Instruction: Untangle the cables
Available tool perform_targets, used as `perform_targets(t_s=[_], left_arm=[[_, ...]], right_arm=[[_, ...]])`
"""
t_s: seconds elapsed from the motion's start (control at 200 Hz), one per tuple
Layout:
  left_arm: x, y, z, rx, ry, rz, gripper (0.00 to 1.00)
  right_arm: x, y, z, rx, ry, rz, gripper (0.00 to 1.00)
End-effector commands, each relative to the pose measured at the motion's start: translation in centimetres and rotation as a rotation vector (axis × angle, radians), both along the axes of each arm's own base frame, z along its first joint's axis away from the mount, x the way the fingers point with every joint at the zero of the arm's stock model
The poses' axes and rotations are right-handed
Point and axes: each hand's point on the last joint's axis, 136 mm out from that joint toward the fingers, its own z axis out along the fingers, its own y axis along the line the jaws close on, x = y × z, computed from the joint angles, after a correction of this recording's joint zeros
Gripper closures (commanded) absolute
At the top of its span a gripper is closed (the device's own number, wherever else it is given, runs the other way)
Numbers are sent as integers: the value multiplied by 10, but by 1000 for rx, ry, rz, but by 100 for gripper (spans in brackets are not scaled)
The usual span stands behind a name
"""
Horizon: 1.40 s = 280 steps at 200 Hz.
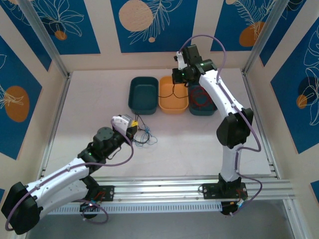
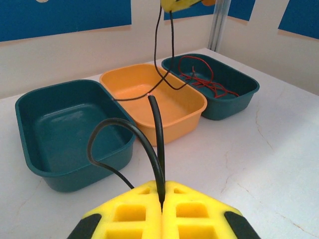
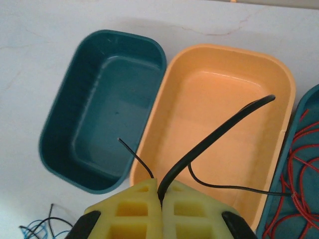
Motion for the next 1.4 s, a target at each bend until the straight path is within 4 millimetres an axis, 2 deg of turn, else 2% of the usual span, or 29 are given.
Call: perform_targets(t_s=[0.0, 0.16, 0.425, 0.825, 1.0, 1.16, 1.311, 1.396], left_arm=[[4, -2, 20, -40, -19, 0, 100], [5, -2, 19, -34, -15, 3, 100], [7, 0, 16, -31, -11, 16, 100], [7, 0, 16, -32, -7, 16, 100], [7, 1, 18, -38, -8, 18, 100], [6, 0, 21, -44, -12, 13, 100], [6, -2, 24, -55, -19, 4, 100], [7, -3, 27, -64, -25, 1, 100]], right_arm=[[5, -9, -7, -72, 12, 19, 100], [18, -21, -31, -211, 30, 23, 100], [30, -39, -54, -363, 45, 21, 100], [16, -8, -107, -442, 144, 154, 100], [12, 11, -128, -414, 179, 196, 100], [13, 19, -150, -400, 221, 214, 100], [16, 22, -163, -392, 237, 214, 91], [18, 22, -159, -389, 228, 208, 85]])
